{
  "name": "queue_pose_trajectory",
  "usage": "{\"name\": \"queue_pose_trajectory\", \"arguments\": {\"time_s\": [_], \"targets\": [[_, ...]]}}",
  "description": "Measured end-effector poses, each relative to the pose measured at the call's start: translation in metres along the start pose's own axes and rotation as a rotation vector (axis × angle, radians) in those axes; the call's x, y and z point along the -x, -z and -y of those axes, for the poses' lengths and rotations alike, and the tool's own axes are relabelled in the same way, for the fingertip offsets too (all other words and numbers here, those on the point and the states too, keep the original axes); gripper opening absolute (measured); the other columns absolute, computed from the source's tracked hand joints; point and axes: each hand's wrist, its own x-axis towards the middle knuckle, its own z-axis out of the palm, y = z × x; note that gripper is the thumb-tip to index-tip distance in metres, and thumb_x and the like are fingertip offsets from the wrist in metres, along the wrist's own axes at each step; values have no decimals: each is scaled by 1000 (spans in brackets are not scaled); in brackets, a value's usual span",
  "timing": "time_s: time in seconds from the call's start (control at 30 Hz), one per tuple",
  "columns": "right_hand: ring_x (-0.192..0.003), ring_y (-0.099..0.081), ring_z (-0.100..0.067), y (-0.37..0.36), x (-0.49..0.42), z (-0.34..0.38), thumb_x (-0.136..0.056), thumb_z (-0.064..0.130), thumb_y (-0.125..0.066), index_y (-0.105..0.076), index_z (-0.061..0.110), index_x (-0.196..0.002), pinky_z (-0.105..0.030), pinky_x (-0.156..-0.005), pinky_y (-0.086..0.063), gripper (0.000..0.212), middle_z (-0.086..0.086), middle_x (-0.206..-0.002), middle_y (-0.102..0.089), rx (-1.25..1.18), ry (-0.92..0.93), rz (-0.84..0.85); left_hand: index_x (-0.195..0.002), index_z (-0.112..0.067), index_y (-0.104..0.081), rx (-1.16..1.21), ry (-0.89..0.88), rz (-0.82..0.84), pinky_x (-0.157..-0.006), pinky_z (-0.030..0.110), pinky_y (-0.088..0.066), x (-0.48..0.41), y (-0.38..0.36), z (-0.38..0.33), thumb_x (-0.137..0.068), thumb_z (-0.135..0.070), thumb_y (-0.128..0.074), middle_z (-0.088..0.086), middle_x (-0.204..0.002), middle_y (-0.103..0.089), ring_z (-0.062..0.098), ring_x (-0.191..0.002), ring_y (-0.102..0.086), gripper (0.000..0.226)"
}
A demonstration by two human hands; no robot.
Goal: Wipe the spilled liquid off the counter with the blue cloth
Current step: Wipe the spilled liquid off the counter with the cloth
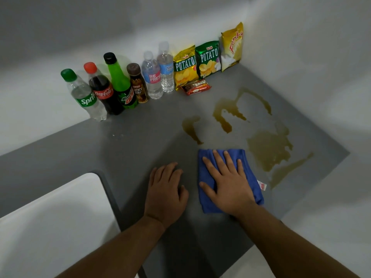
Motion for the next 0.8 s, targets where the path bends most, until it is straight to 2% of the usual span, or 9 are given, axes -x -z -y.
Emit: {"name": "queue_pose_trajectory", "arguments": {"time_s": [0.13,0.27,0.43,0.57,0.67,0.8], "targets": [[-160,8,-21,1,11,-28,-98,81,-25,-5,43,-165,-60,-127,-6,80,11,-174,-1,-10,73,-2,-121,-12,-65,12,-28,-38,-113,56,-37,-34,6,11,-84,-30,-53,10,-140,-58,32,-128,-53,43],[-160,10,-24,8,-18,-35,-92,87,-18,5,48,-162,-64,-126,-2,83,13,-173,9,24,-46,14,-127,-12,-62,4,-15,-7,-119,57,-30,-63,9,25,-86,-33,-53,11,-144,-54,32,-133,-49,47],[-158,14,-35,10,-63,3,-89,87,-9,10,48,-161,-68,-121,8,84,4,-174,11,-18,-157,43,-127,-11,-63,-34,-2,-13,-118,59,-30,-79,9,34,-85,-31,-58,12,-144,-56,34,-134,-50,46],[-159,15,-29,4,-51,20,-95,81,-11,-1,46,-163,-62,-124,10,78,6,-174,9,-14,12,40,-129,-12,-62,-57,-10,-2,-121,57,-27,-89,7,34,-88,-31,-56,9,-148,-54,31,-137,-46,46],[-160,10,-23,3,-35,-1,-97,82,-19,-9,46,-163,-60,-126,2,76,10,-174,-1,-25,157,14,-129,-12,-63,-59,3,-26,-122,55,-26,-98,9,39,-87,-32,-54,10,-147,-55,31,-138,-47,47],[-160,9,-22,9,-37,-33,-93,87,-26,-3,49,-163,-62,-126,-2,83,14,-174,1,-7,146,-1,-130,-10,-64,-65,21,-46,-121,56,-28,-103,10,45,-88,-28,-60,11,-145,-56,32,-137,-48,45]]}}
